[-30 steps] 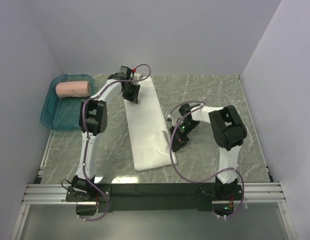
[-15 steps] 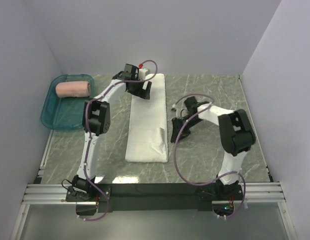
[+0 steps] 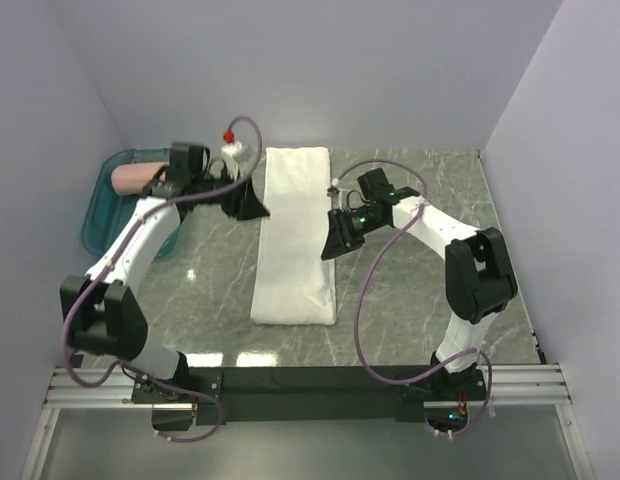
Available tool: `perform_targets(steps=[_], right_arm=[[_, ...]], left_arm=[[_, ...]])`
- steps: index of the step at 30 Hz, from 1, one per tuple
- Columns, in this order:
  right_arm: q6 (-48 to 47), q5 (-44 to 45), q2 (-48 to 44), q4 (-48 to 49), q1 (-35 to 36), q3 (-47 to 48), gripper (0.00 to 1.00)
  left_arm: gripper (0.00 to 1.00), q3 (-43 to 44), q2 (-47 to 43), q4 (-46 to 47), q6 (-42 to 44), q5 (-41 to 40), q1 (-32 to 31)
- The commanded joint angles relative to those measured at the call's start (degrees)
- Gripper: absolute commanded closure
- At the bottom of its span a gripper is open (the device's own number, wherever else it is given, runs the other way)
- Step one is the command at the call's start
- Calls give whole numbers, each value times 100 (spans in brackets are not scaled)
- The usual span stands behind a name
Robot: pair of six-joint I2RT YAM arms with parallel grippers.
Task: Roll the towels
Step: Fold the towel
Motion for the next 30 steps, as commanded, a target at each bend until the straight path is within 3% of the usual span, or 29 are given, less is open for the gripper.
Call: perform_targets(steps=[1,6,11,13,16,21,24,30], right_arm=[[163,-536,171,220,260,334,63],[171,-432,760,332,569,274,68],[487,473,1374,746,411,18,68],[662,780,1516,826,349,106,68],[724,1220,1683,791,323,194,68],[734,828,1789,686,340,483,66],[306,485,1508,423,331,616,64],[223,0,217,482,419,-356,62]], left_arm=[[48,-1361,-369,69,-158,1419,-2],[52,-3068,-1241,1597,-1448,1579,-98],[57,-3973,-637,2416,-2108,1028,-336],[56,-4019,-181,2540,-2181,859,-336],[62,-3563,793,1884,-1873,463,-319],[66,-3175,1702,1548,-1688,136,-108],[66,-3078,1554,1390,-1443,609,-90],[61,-3367,-158,1467,-1423,1297,-99]])
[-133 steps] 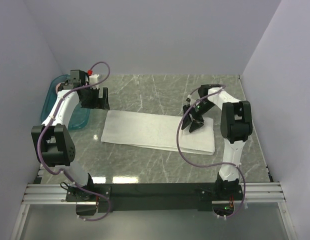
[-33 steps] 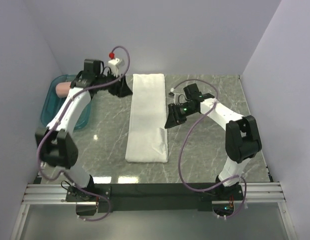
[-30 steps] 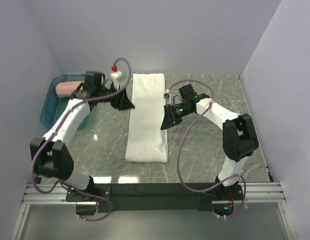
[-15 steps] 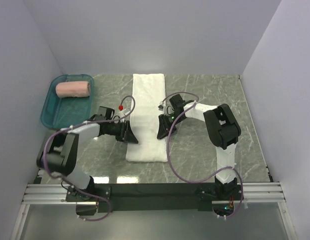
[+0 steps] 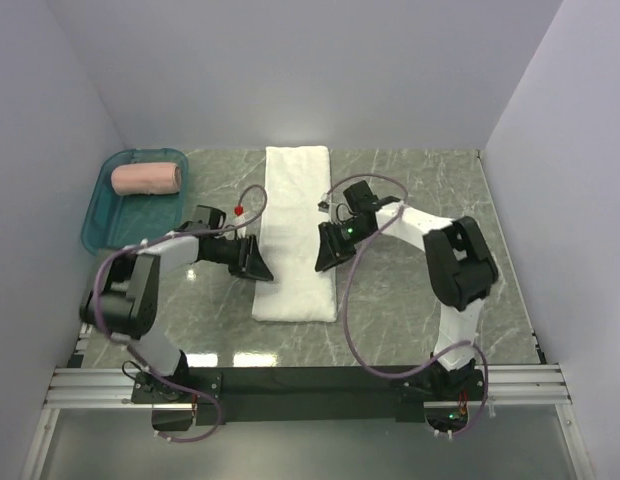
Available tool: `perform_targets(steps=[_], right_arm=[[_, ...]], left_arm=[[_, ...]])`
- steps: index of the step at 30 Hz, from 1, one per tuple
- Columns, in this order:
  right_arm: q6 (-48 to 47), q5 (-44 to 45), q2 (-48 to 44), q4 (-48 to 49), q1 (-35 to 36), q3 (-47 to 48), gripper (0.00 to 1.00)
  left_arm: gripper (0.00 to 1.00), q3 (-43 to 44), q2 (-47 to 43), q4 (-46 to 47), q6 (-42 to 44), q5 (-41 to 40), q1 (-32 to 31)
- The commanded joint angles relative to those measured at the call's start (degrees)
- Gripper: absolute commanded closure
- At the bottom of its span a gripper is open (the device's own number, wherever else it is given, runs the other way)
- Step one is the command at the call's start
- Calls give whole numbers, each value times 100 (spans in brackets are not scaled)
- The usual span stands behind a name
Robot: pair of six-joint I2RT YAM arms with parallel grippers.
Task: Roll the towels
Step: Fold the towel
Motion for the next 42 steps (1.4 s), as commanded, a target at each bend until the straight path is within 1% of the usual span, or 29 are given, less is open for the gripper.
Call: perform_targets(steps=[1,2,5,9,12,13,14,16,18,21,22,23,24,25,26,27,28,29,31,32,33,34,36,37,38,39,40,41,42], right_arm=[[-52,-404,-1017,114,89,-617,61],[27,-466,-1053,175,150,-740,60],[274,-537,-843,448,195,-1083,60],[230,-511,-185,317,186,-970,61],[353,-424,185,387,160,-987,62],[362,-406,282,404,142,-1005,62],[380,-362,309,413,142,-1005,62],[336,-361,265,370,142,-953,62],[222,-335,90,230,142,-856,62],[-6,-221,-577,62,133,-855,62],[-42,-90,-988,53,142,-890,62],[-68,33,-1218,62,142,-934,62],[-103,156,-1473,140,151,-1030,62],[-112,505,-1980,219,160,-1118,61],[-130,735,-2237,324,177,-1206,60],[-200,963,-2484,525,247,-1399,60],[-235,1523,-2921,632,291,-1487,59],[-253,1746,-3134,746,318,-1575,59],[-306,2282,-3660,1150,362,-1822,56],[-323,2745,-3803,1308,388,-1892,51],[-349,2967,-3987,1649,423,-2006,26],[-289,3205,-4015,1861,415,-2077,14],[113,3663,-3902,2013,415,-1955,0],[281,3707,-3527,1926,415,-1832,0],[170,3516,-3253,1777,406,-1327,0],[-84,2610,-2546,958,388,-930,12],[-243,2096,-2173,575,458,-587,22],[-314,1778,-1856,-12,502,-61,28],[-228,1513,-1627,-87,563,14,30]], left_arm=[[59,-246,-1269,246,6,573,21],[59,-352,-1386,360,-370,741,-13],[58,-748,-1501,633,-672,988,-303],[53,-1162,-1116,1178,-857,708,-550],[56,-698,51,355,-245,367,-524],[57,-270,681,48,-33,225,-515],[58,-74,974,-382,39,128,-489],[60,286,1502,-578,189,311,-314],[59,411,1444,-736,311,504,-225],[57,464,567,-1060,663,777,-216],[54,481,16,-1202,803,769,-216],[50,577,-268,-1412,1292,682,-225],[43,656,-549,-1614,1470,515,-225],[41,762,-1117,-1877,1594,331,-225],[38,815,-1402,-2037,2030,-80,-233],[32,824,-1996,-2099,2165,-319,-251],[28,781,-2298,-2213,2375,-800,-260],[25,719,-2623,-2214,2821,-1066,-286],[9,396,-3572,-2031,3228,-1541,-295],[1,272,-3871,-1899,3561,-1917,-295],[1,9,-4387,-1741,3599,-2095,-295],[1,-115,-4601,-1600,3617,-2244,-295],[0,-422,-5093,-1099,3433,-2587,-295],[1,-615,-5200,-1037,3528,-2467,-295],[0,-635,-5262,-1445,4356,-2239,-304],[1,-626,-5289,-1841,4877,-1715,-312],[1,-652,-5280,-2019,5196,-1666,-417],[1,-713,-5272,-2029,5321,-1736,-514],[1,-783,-5254,-2003,5365,-2032,-610]])
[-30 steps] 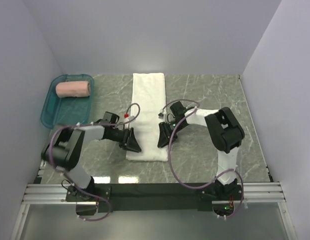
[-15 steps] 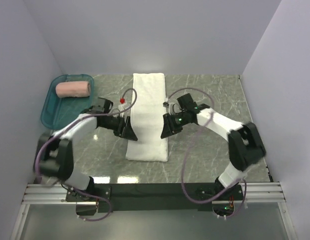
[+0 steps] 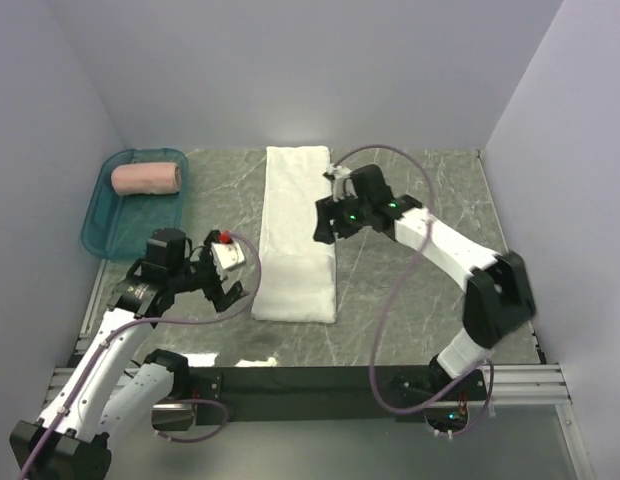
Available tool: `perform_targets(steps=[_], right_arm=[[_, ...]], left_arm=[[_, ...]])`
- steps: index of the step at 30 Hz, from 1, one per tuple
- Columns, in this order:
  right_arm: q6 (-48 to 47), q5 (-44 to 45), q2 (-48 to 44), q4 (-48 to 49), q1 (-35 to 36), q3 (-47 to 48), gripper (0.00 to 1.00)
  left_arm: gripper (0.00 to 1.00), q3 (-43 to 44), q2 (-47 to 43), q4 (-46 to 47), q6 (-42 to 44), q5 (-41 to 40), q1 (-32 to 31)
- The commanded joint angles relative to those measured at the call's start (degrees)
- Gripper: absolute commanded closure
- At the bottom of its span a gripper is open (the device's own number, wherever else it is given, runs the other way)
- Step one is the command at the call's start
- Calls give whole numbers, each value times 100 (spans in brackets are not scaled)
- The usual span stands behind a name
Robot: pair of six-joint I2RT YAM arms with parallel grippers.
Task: Roll the towels
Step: Fold the towel, then roll the towel
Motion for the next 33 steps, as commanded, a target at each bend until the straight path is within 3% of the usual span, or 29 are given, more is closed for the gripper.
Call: perform_targets(steps=[1,4,6,7,11,16,21,28,29,33], right_arm=[[-65,-1042,890,-980,214,598,30],[76,-1323,901,-734,521,440,25],[120,-1613,1049,-655,706,396,25],[163,-1823,1146,-672,759,396,26],[339,-2264,1586,-497,839,317,35],[384,-2545,2087,-505,865,370,58],[366,-2590,2456,-452,865,291,71],[234,-2563,2746,-303,874,27,76],[225,-2563,2773,-294,865,36,76],[217,-2625,2712,-206,717,-8,76]], left_arm=[[1,-311,44,-250,1186,-297,-412],[6,-672,9,145,1406,-954,-947],[15,-927,131,617,1206,-1465,-1431],[17,-972,228,699,1083,-1972,-2007],[19,-1314,571,1445,774,-2969,-3285],[18,-1815,1001,2577,721,-3716,-4507],[16,-2123,1484,3309,1020,-4173,-4720],[23,-2264,2328,3951,1240,-4412,-4826],[26,-2247,2416,3925,1214,-4403,-4817],[61,-1853,2698,3189,889,-3903,-4826]])
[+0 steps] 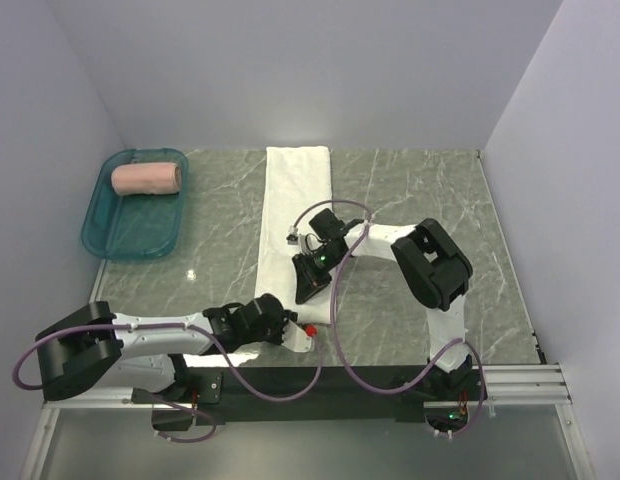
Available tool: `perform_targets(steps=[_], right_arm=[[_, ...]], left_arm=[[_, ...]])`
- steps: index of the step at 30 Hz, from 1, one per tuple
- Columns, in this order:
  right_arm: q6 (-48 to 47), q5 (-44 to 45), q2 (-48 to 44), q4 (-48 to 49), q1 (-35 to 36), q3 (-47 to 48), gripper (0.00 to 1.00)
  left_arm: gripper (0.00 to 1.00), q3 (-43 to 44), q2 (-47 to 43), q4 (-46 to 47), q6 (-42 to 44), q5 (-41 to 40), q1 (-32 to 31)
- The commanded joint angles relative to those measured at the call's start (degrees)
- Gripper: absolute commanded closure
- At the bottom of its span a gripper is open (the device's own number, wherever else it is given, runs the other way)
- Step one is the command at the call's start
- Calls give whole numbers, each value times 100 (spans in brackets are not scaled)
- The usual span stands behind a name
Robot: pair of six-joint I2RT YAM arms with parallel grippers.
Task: Roll the towels
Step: Roll the towel
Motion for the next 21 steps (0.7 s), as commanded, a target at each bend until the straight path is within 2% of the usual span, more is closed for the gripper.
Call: perform_targets(steps=[1,2,5,6,9,14,17,18,21], right_arm=[[-120,-72,-38,194,-187,-179,75],[-16,-142,-161,499,-248,-379,73],[29,-213,-810,1044,-600,-783,58],[21,-204,-1178,1169,-801,-881,44],[-478,-65,-1741,1022,-1074,-953,18],[-2052,498,-2244,-330,-1426,-574,17],[-2527,736,-2876,-534,-1645,-846,17],[-2641,814,-3234,-605,-1673,-917,17],[-3028,859,-4053,-729,-1690,-1259,17]], left_arm=[[68,312,205,-1136,-365,480,-24],[76,418,231,-1394,-463,829,-15],[81,691,144,-2081,-788,1577,46],[81,796,65,-2204,-859,1771,99],[80,1050,81,-2670,-973,2385,213],[76,1727,922,-3479,-815,3354,889],[74,2377,1660,-4102,-693,4074,1521],[74,2736,1846,-4574,-466,4529,1836],[76,3406,2602,-5262,-34,5076,2312]])
